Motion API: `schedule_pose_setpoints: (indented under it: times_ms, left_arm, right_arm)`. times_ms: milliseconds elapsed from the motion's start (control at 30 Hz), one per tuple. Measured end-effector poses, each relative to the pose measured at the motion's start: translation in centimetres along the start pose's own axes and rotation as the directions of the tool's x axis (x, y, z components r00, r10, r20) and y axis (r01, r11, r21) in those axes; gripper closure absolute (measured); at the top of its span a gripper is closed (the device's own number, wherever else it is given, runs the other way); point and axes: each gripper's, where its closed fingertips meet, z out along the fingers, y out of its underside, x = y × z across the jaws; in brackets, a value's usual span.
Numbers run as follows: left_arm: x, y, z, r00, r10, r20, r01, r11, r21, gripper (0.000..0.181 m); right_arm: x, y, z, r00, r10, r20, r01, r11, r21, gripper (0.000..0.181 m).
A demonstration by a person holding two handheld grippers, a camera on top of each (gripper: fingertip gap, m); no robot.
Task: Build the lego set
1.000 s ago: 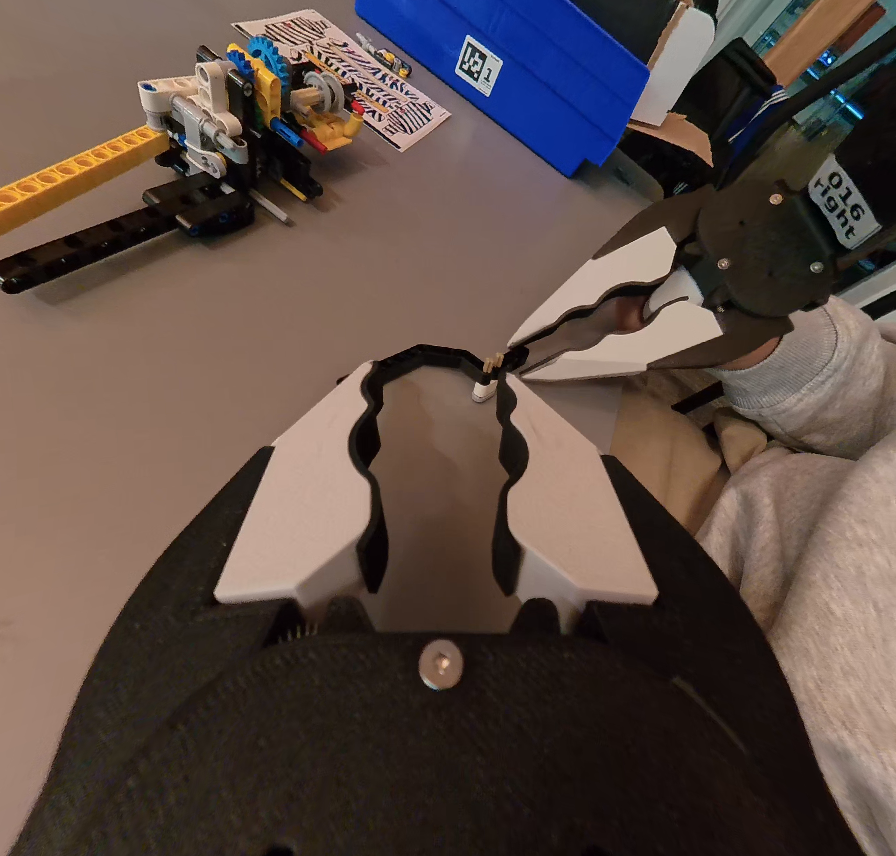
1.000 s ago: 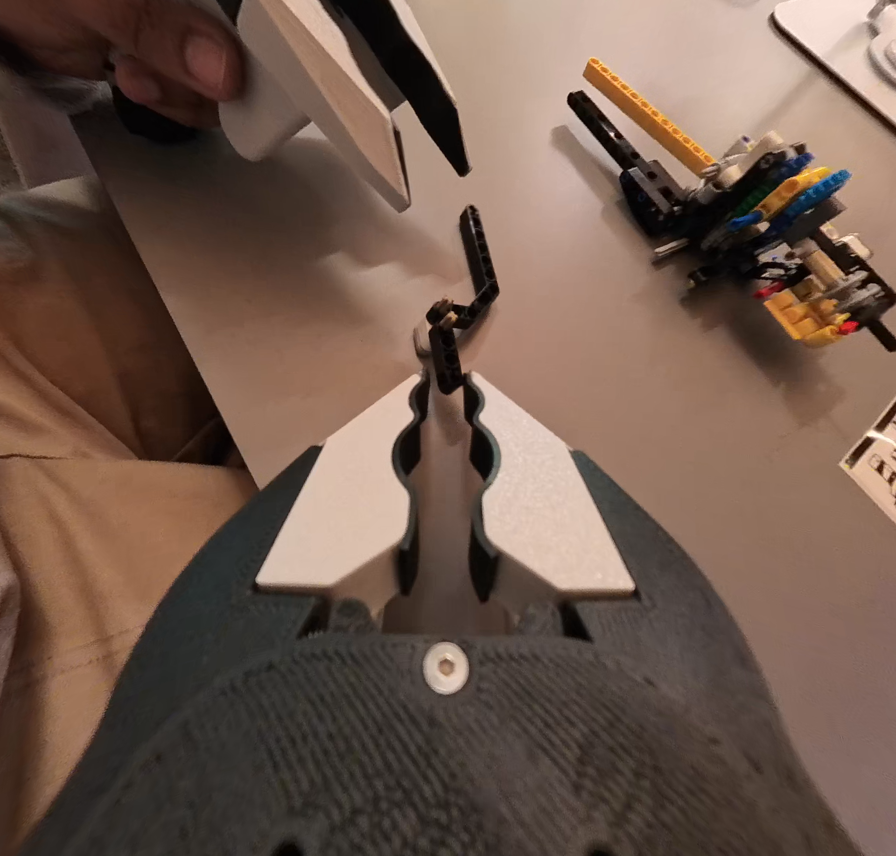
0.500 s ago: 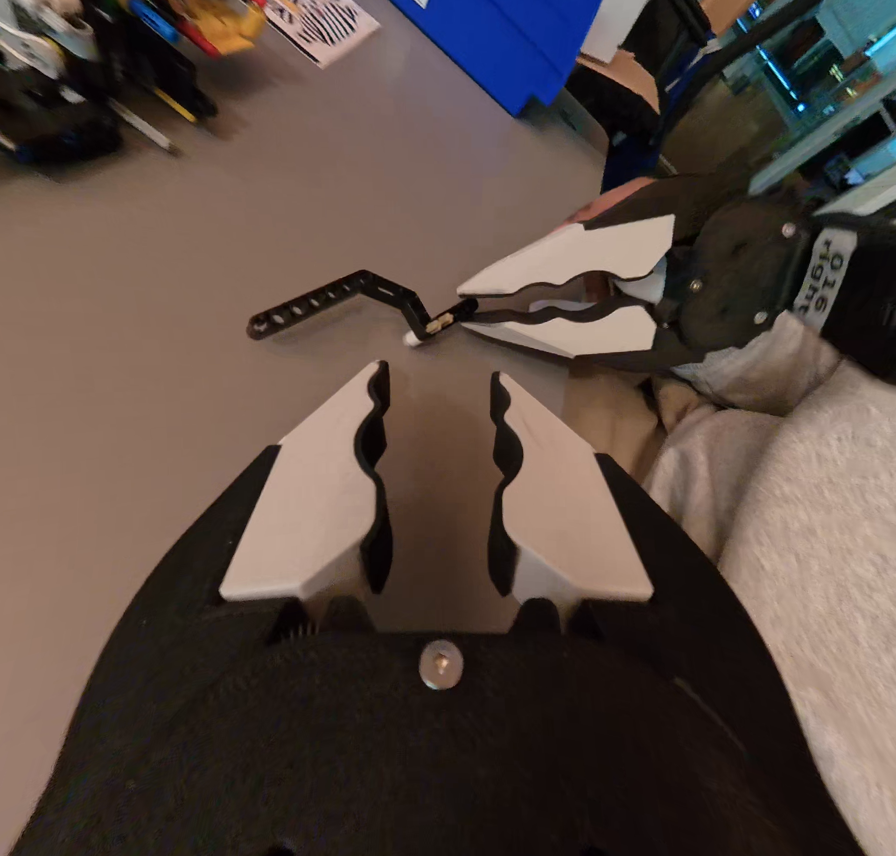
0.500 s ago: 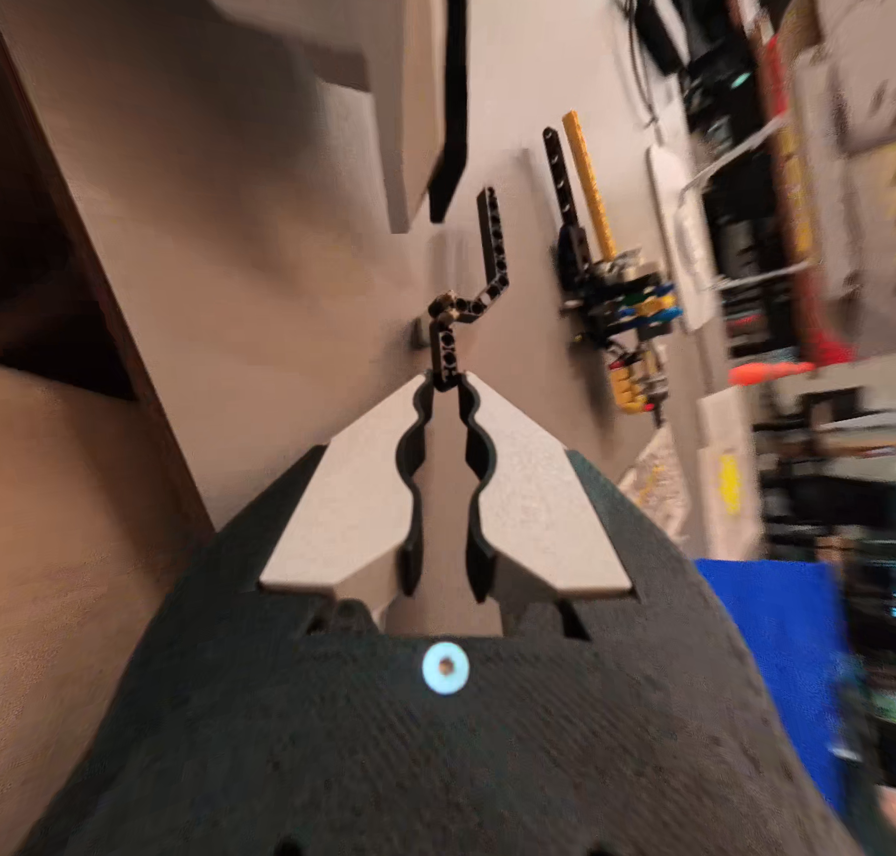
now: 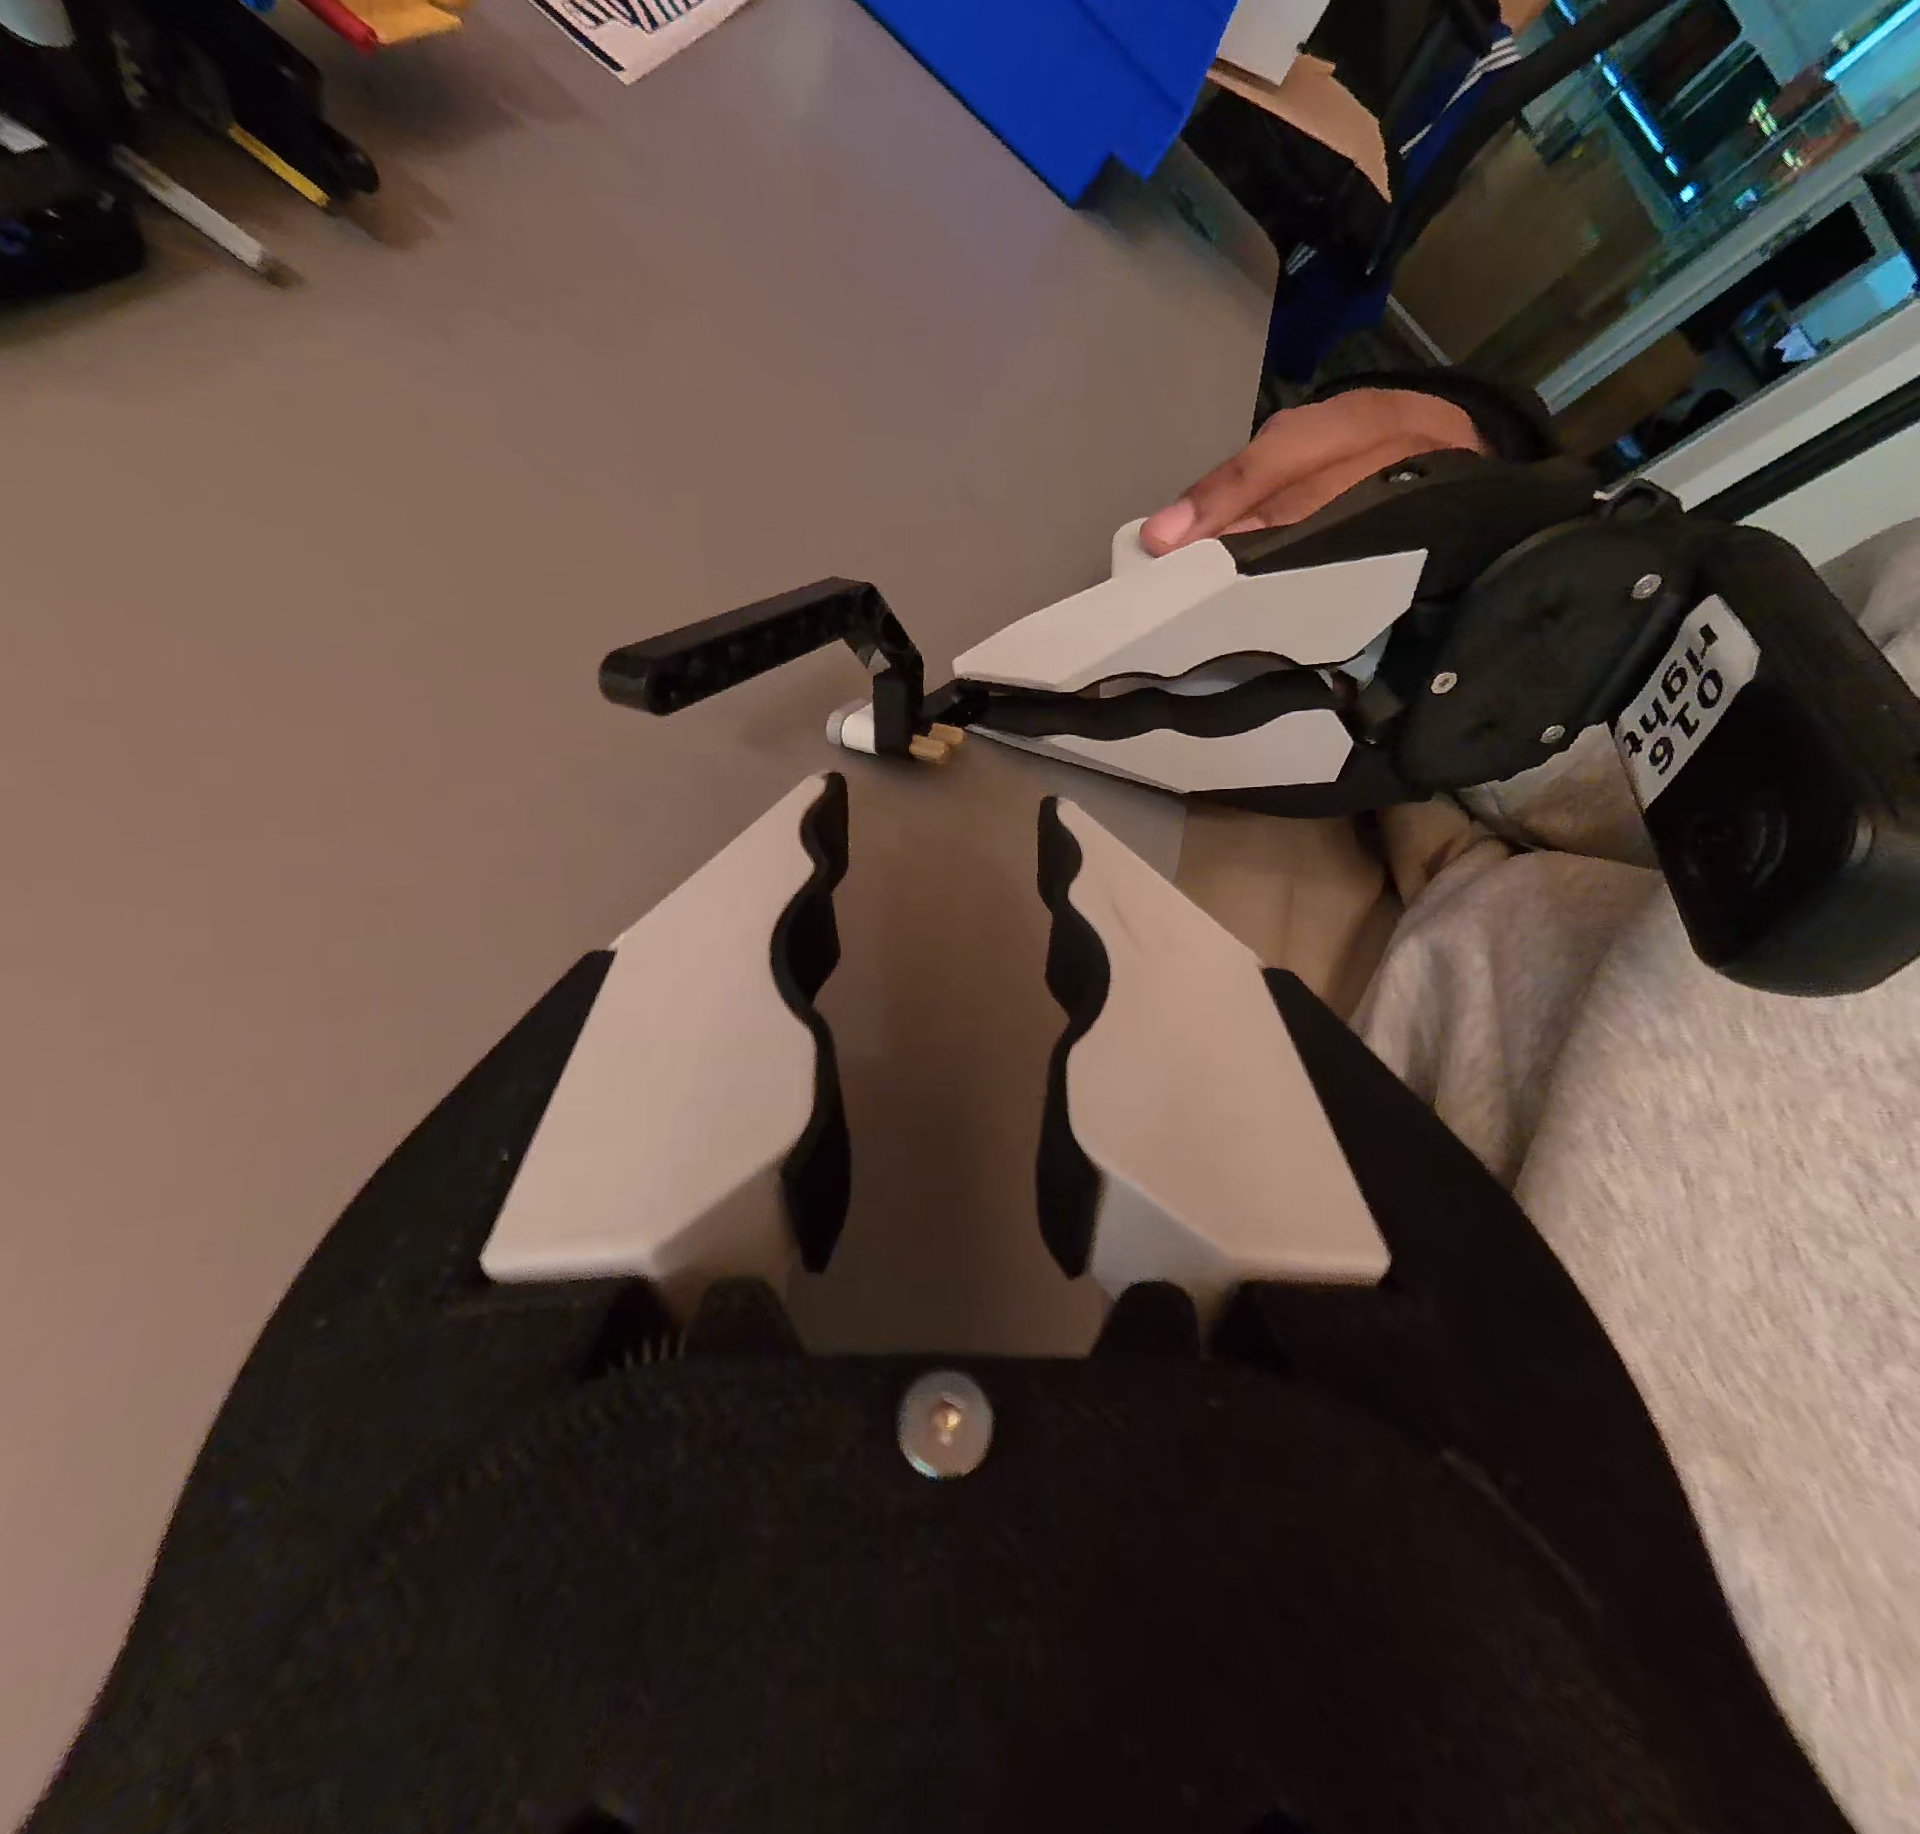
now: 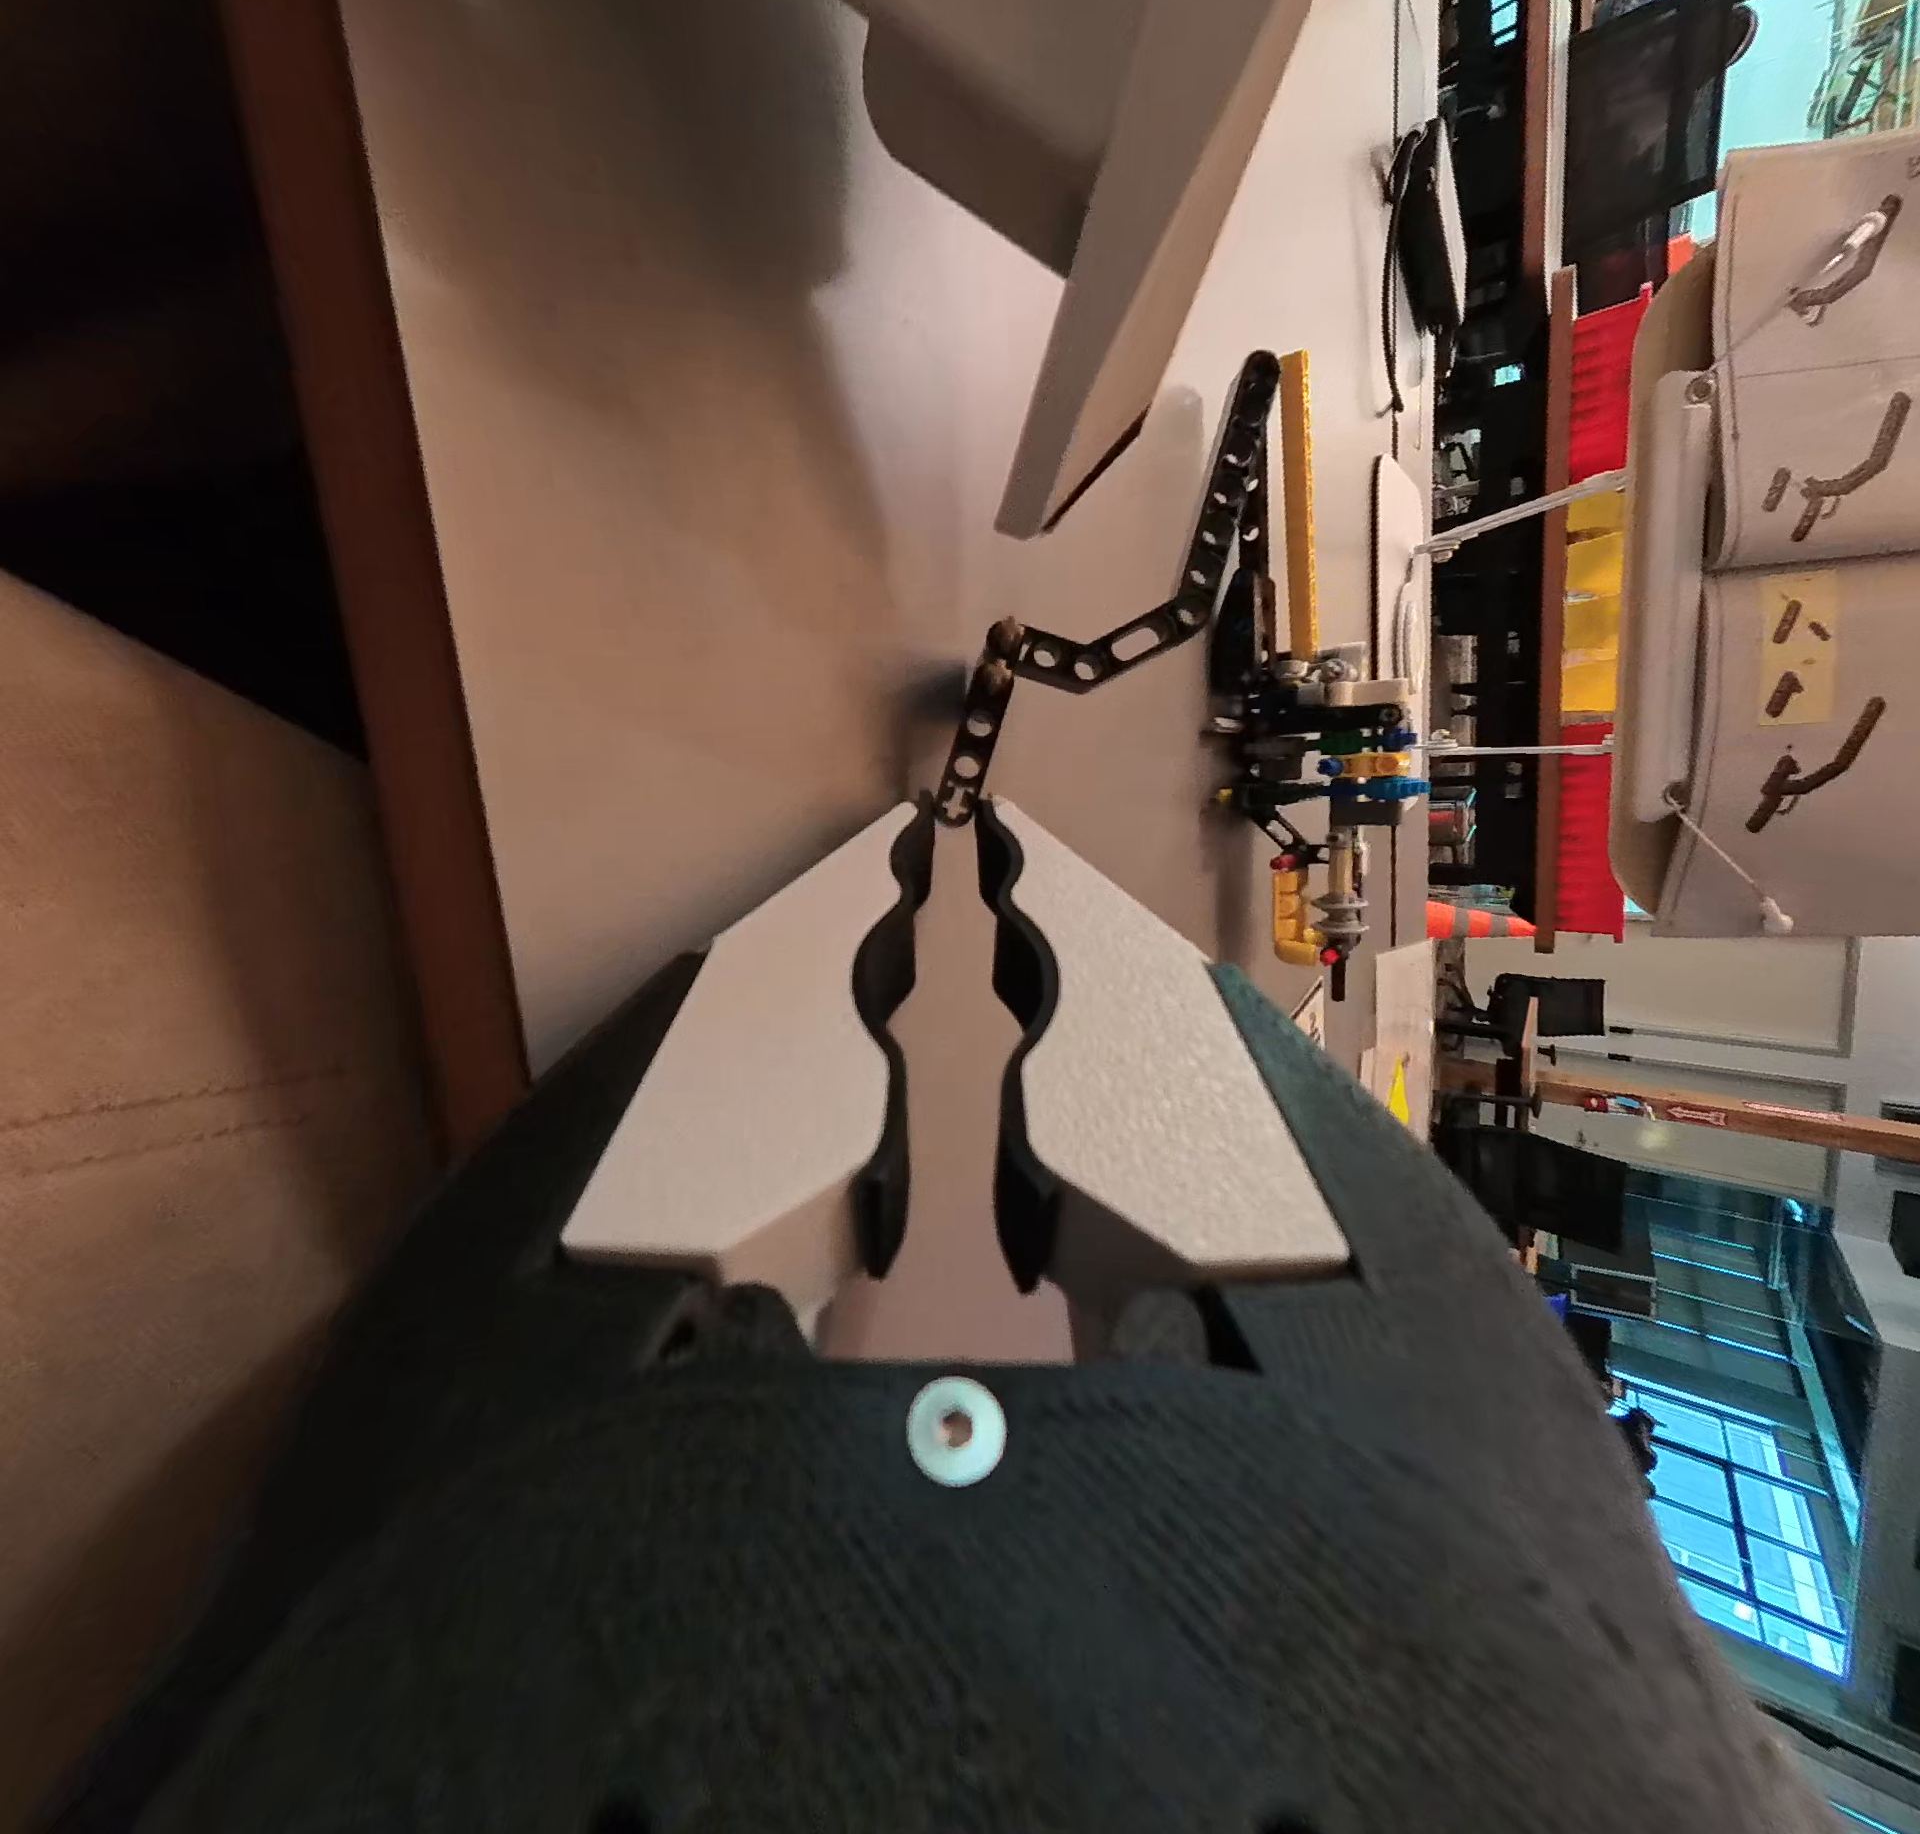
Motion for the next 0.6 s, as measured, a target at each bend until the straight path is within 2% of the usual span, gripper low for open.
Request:
schedule_pose_setpoints:
  times_ms: [133, 300, 600]
  left_arm:
    - [0.00, 0.09, 0.09, 1.000, 0.005, 0.005, -0.005, 1.000, -0.007, 0.146]
    - [0.21, 0.20, 0.21, 1.000, 0.005, -0.004, -0.005, 1.000, -0.013, 0.147]
    - [0.68, 0.85, 0.84, 1.000, 0.026, -0.005, -0.026, 0.998, -0.060, 0.149]
  right_arm:
    - [-0.07, -0.09, -0.06, 1.000, -0.025, -0.006, 0.025, 1.000, 0.005, 0.175]
    - [-0.35, -0.66, -0.24, 0.989, -0.139, -0.042, 0.141, 0.990, 0.025, 0.174]
    - [-0.03, -0.34, -0.23, 0.994, -0.105, -0.043, 0.106, 0.994, 0.022, 0.171]
